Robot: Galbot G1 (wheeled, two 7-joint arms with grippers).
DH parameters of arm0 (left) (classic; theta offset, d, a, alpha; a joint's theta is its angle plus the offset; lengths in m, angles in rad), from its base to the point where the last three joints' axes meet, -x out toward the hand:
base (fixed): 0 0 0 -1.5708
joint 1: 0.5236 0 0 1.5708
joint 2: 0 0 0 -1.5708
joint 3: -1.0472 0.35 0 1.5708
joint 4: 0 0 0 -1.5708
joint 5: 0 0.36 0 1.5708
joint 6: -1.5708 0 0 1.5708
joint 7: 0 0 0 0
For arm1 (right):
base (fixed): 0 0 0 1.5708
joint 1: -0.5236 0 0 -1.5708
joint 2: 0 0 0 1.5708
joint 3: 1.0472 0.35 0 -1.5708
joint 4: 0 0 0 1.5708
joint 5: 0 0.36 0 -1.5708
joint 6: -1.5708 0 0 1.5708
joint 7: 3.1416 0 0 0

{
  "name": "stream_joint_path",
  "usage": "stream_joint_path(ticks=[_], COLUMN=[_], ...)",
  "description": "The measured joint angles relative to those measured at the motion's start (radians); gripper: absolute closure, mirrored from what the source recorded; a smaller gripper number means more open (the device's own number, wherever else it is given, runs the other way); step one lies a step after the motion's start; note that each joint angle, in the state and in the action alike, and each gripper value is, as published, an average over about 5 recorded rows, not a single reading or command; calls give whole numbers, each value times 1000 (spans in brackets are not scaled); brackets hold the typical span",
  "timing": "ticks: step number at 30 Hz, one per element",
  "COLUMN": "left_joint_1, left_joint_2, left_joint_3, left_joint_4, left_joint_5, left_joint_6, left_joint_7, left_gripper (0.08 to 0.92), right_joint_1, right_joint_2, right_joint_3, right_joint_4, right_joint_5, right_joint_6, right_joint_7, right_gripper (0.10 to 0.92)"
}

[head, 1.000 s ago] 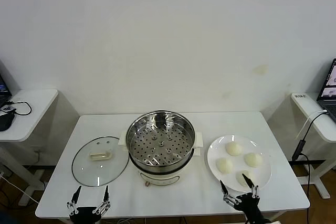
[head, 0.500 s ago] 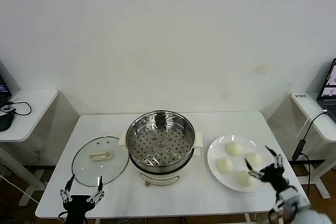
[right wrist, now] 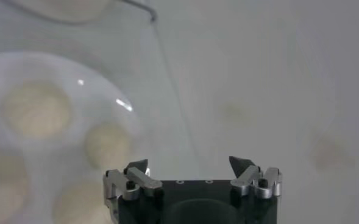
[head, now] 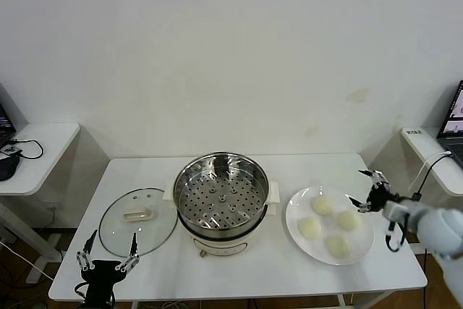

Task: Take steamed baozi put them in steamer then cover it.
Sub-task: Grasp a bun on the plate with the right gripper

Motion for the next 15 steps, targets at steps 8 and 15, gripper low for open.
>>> stream_joint_path(ticks=[8,15], left_joint_1=[-20,-27], left_joint_2=[8,11], left_joint_3=[-15,-30], left_joint_4=[6,9], left_joint_5=[5,3], left_joint_6=[-1,-2], left_joint_7=[1,1], left_gripper=[177,177], right_joint_1=[333,474], right_joint_2=[-37,-19], right_joint_3=[-381,-600], right_joint_4=[-105,-190], right_joint_5=[48,56], right_joint_6=[-9,-21], right_joint_7=[-148,-194], right_gripper=[202,203])
